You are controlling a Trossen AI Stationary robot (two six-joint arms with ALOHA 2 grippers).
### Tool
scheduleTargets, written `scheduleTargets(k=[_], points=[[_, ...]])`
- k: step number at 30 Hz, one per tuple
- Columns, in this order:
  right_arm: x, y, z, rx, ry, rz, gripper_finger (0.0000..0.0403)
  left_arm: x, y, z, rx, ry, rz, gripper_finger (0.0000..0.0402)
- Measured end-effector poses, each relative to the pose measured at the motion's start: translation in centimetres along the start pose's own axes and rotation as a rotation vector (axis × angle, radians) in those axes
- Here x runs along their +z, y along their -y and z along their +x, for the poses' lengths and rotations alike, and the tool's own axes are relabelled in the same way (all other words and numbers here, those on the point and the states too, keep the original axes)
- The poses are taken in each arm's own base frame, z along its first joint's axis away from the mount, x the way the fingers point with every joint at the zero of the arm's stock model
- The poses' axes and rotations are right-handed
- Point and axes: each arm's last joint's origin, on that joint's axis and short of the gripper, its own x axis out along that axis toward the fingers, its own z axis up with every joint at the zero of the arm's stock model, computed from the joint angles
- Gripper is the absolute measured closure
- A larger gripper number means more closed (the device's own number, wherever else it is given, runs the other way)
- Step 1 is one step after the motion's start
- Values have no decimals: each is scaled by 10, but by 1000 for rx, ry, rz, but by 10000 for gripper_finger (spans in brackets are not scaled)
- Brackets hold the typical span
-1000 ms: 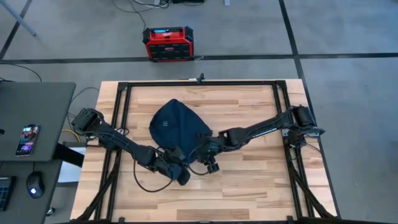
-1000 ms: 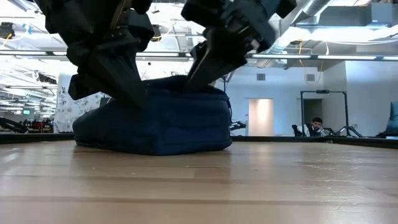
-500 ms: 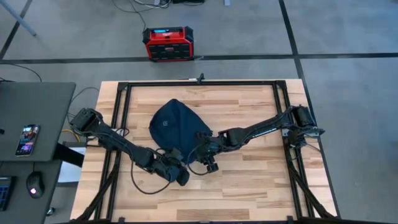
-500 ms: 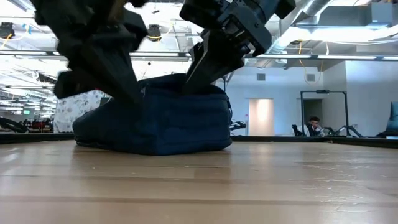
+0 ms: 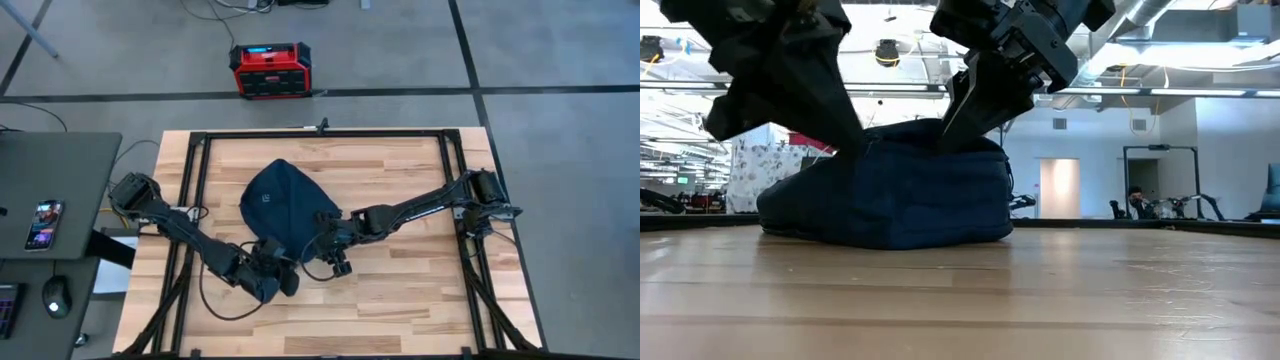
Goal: Unpack backpack
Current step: Open the backpack
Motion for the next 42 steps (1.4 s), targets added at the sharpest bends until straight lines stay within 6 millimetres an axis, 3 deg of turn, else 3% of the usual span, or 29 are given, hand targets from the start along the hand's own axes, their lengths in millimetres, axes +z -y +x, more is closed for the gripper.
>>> scheduleTargets(k=[6,11,24,32,42], points=[[0,1,0,-2,1,2,241,0,0,4,3,9,-4,268],[0,2,0,-3,1,2,241,4,-2,6,12,38,-44,247],[0,7,0,-15,10,23,241,12,-14,18,41,149,-121,260],[0,7,0,-15,10,-16,241,7,-6,16,-44,33,-47,267],[-10,26,14,-48,-20,-66,241,6,-15,15,44,97,-5,267]])
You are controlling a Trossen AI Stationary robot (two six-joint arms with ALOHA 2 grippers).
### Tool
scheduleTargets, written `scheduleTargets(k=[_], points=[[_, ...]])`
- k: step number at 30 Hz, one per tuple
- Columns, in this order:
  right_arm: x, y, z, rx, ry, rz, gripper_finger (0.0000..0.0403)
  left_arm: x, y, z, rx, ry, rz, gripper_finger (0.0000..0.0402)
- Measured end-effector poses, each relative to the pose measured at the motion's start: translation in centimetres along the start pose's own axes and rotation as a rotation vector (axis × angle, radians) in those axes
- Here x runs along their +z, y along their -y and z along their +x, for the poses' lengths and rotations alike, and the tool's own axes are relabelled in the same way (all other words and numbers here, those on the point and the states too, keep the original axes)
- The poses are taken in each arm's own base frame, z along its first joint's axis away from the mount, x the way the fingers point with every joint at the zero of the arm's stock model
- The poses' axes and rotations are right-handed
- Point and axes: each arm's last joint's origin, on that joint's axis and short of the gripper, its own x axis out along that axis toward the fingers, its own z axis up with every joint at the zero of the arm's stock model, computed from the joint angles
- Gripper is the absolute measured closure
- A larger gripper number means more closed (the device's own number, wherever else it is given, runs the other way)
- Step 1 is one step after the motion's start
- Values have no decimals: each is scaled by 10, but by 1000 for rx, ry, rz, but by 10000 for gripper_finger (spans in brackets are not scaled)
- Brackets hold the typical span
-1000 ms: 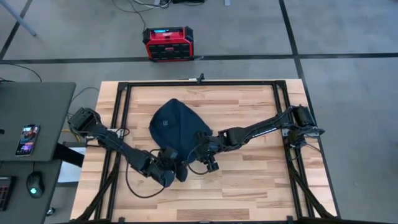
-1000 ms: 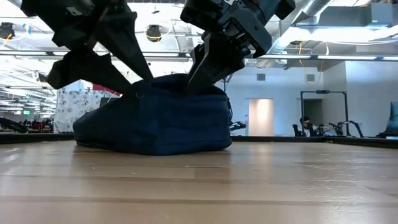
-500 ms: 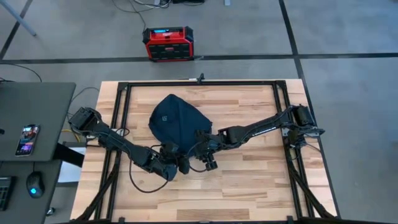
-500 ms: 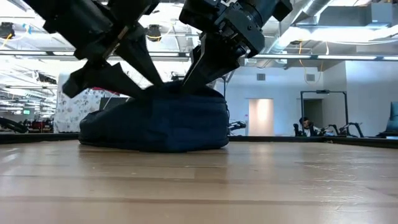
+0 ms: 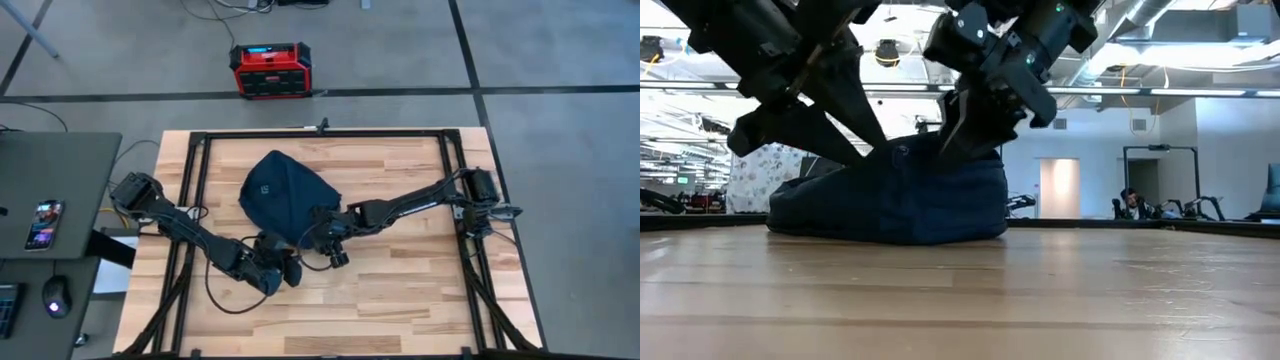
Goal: Unpack backpack
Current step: Open the backpack
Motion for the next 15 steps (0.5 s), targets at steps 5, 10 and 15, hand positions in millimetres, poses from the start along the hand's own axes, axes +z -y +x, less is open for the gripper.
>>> scheduleTargets(k=[5,10,15], points=[[3,3,-7,-32,9,-26,241,1,0,0,8,30,9,267],[7,6,-13,-85,15,-104,241,2,0,0,13,49,31,267],[3,13,-13,-95,0,-72,241,2,0,0,16,49,113,267]])
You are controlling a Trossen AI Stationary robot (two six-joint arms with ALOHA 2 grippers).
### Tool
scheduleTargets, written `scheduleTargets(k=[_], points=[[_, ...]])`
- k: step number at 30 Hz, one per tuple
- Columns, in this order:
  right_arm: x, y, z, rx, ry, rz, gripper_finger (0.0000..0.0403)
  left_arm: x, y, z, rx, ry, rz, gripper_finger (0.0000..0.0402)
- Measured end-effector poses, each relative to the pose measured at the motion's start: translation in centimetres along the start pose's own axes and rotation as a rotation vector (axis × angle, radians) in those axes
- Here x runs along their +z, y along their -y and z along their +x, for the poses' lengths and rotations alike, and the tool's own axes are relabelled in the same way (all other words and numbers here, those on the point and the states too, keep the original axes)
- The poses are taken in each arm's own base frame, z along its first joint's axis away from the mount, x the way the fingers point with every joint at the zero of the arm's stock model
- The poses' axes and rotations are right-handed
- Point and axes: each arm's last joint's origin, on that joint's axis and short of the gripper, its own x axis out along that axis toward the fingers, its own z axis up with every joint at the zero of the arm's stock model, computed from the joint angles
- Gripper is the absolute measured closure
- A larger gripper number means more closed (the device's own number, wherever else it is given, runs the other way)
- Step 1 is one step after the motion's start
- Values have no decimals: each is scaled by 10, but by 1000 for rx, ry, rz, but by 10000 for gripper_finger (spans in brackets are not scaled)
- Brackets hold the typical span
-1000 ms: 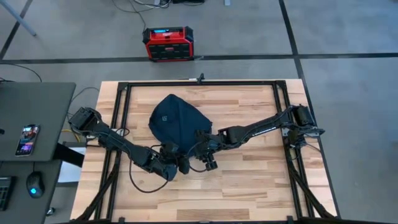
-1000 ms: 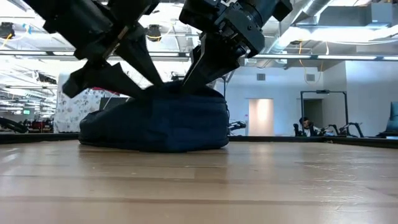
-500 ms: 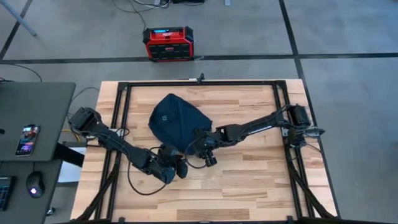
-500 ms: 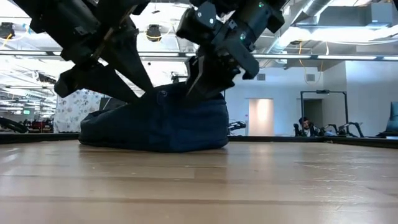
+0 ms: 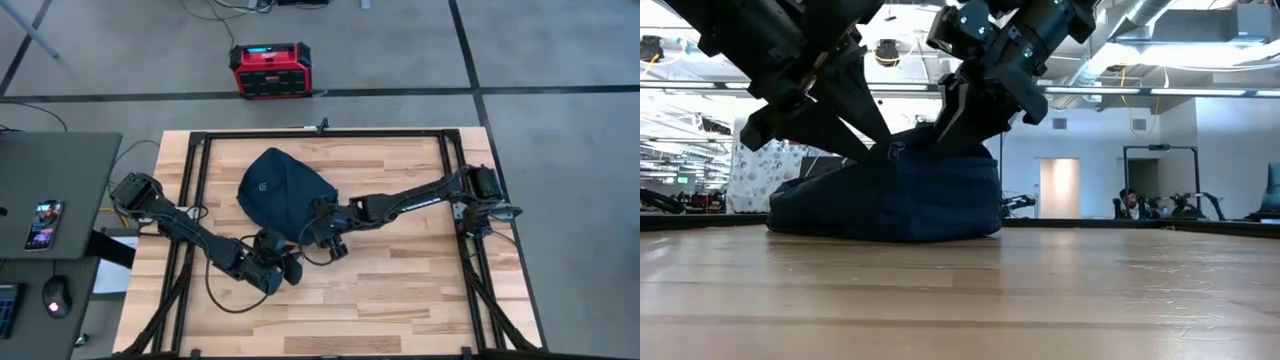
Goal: Unpack backpack
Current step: Open the backpack
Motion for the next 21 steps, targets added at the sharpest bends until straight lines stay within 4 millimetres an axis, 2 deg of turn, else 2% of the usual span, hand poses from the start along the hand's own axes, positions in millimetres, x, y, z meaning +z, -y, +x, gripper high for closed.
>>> scheduleTargets(k=[9,21], points=[[-5,12,1,-19,-9,37,241,1,0,1,3,4,92,267],[-1,14,1,-41,39,35,241,1,0,1,-12,-34,9,267]])
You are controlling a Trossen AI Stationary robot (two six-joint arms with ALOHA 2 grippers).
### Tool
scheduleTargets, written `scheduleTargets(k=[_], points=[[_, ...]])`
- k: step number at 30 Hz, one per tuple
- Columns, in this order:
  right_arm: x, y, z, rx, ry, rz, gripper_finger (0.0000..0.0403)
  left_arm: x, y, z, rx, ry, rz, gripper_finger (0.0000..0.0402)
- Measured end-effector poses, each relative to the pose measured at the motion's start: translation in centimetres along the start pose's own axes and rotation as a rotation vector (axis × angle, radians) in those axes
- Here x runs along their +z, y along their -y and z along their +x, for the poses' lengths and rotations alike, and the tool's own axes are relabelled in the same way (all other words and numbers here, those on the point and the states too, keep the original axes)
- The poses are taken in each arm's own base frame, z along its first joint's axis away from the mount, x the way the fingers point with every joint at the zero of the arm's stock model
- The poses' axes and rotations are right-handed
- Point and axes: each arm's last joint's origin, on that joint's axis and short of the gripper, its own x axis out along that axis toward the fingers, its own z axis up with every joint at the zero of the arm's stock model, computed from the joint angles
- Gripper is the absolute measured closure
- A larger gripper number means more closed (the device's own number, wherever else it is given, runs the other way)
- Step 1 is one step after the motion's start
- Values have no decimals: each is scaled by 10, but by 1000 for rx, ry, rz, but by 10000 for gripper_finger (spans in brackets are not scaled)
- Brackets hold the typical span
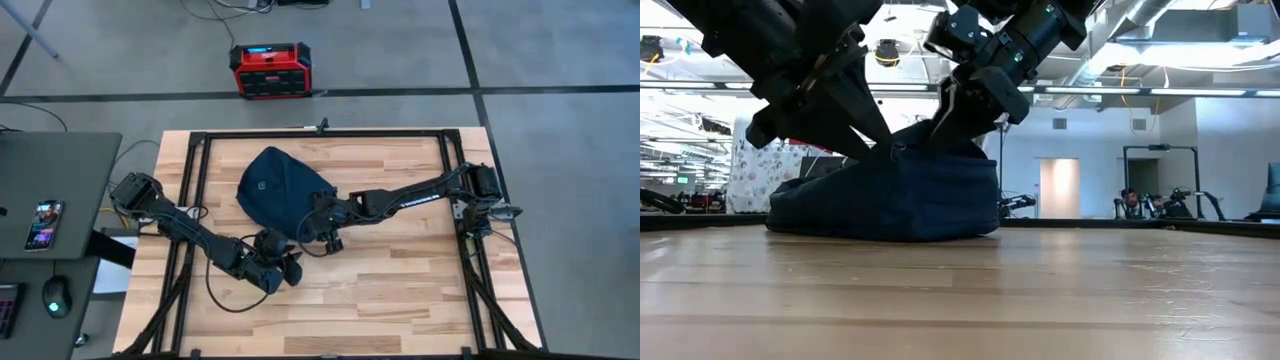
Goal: Unpack backpack
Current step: Open the backpack
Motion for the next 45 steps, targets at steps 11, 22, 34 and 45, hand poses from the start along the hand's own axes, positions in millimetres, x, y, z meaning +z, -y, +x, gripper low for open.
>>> scheduleTargets(k=[11,22,34,45], points=[[3,4,0,-22,36,-89,241,5,-2,5,15,-2,-34,267],[4,4,0,-28,47,-112,241,4,-2,5,1,-39,-42,267],[4,4,0,-27,46,-114,241,4,-2,5,0,-42,-43,267],[4,4,0,-28,48,-114,241,4,-2,5,-5,-55,-63,267]])
